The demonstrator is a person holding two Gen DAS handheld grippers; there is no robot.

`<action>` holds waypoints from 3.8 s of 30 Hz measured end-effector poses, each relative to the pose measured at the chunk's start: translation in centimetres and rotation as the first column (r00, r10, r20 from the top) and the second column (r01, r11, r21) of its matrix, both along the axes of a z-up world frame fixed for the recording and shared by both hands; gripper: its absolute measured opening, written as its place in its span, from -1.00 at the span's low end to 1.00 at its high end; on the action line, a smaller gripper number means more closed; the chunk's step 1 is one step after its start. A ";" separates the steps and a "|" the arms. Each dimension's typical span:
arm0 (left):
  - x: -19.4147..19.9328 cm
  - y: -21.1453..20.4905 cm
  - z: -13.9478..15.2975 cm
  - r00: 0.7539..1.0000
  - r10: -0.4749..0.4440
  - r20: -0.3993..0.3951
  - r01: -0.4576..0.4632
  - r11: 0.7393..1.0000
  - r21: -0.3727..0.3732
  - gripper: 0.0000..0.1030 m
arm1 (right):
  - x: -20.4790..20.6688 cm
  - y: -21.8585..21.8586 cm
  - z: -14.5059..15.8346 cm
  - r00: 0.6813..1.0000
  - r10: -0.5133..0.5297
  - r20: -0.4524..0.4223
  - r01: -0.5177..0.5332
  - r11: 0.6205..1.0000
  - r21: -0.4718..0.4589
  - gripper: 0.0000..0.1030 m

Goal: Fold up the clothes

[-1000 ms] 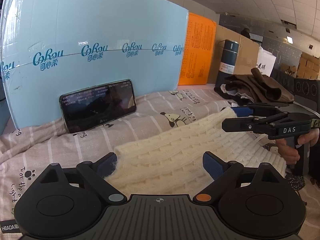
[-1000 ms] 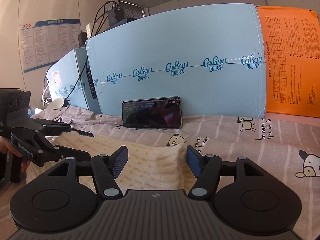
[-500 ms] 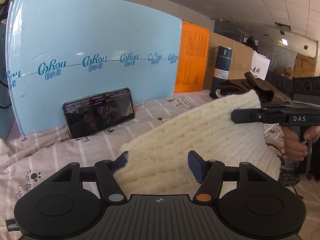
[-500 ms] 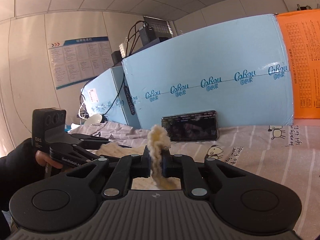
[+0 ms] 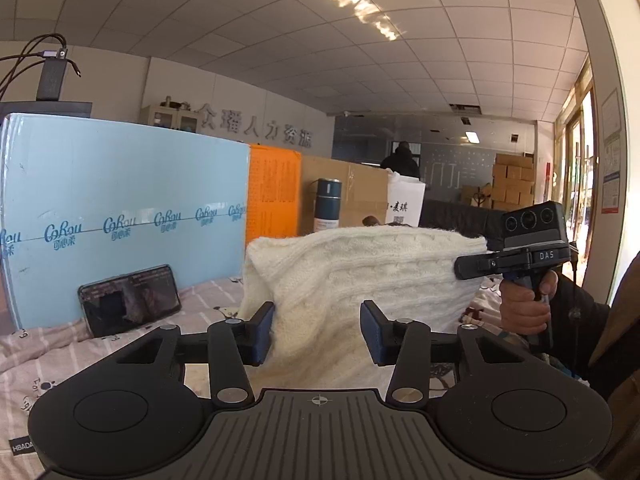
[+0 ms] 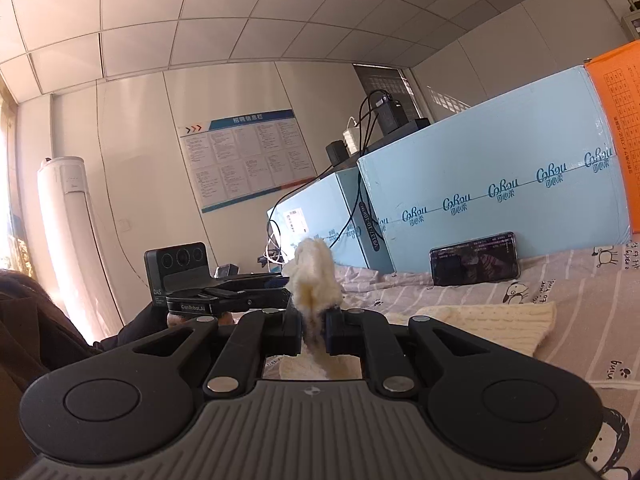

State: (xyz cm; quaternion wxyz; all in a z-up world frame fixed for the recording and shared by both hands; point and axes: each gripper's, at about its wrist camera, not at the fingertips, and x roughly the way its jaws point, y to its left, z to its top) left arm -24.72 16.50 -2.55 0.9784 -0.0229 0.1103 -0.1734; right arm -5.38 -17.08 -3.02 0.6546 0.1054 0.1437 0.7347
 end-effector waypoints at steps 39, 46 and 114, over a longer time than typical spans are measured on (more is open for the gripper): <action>9.7 6.8 -6.9 0.752 0.440 -0.491 -0.604 0.759 -0.244 -0.38 | 13.6 14.7 -7.7 0.816 -0.514 -0.264 0.345 0.800 -0.492 -0.51; 10.2 6.7 -4.5 0.788 0.475 -0.392 -0.590 0.765 -0.259 -0.78 | 13.4 13.5 -5.2 0.830 -0.476 -0.290 0.373 0.861 -0.346 -0.79; 5.0 -2.2 -0.7 0.785 0.603 -0.146 -0.597 0.798 0.086 0.44 | 11.9 10.5 -4.1 0.766 -0.619 -0.174 0.524 0.758 -0.387 0.37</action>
